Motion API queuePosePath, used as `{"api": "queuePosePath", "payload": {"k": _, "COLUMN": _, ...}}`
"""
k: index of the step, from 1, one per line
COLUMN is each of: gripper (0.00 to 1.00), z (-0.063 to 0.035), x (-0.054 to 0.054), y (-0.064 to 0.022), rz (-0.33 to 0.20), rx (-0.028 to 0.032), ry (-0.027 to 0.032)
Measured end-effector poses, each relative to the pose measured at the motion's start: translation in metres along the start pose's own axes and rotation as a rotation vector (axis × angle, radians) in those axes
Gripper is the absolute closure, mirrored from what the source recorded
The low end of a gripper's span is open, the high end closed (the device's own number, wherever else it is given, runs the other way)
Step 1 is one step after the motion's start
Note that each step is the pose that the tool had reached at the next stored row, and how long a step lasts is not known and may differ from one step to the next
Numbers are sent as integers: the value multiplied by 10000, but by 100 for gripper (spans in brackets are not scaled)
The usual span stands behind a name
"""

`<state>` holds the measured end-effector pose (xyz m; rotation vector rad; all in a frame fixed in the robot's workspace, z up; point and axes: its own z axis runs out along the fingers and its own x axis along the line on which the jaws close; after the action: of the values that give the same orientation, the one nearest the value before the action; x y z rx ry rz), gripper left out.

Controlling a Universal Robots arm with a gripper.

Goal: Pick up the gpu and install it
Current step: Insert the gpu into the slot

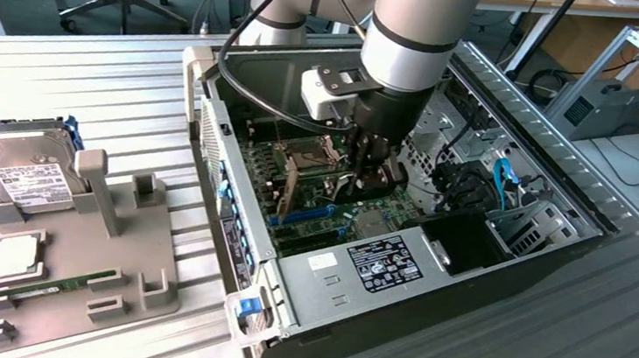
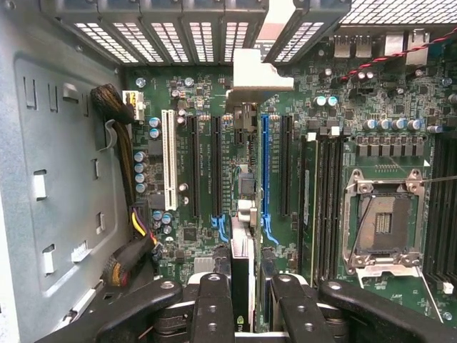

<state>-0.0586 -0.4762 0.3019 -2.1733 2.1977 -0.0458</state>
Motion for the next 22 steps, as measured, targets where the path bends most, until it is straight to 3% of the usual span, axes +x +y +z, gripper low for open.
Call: {"api": "queuePosePath", "payload": {"k": 22, "gripper": 74, "z": 64, "x": 1, "y": 4, "rz": 0, "rx": 0, "ry": -1}}
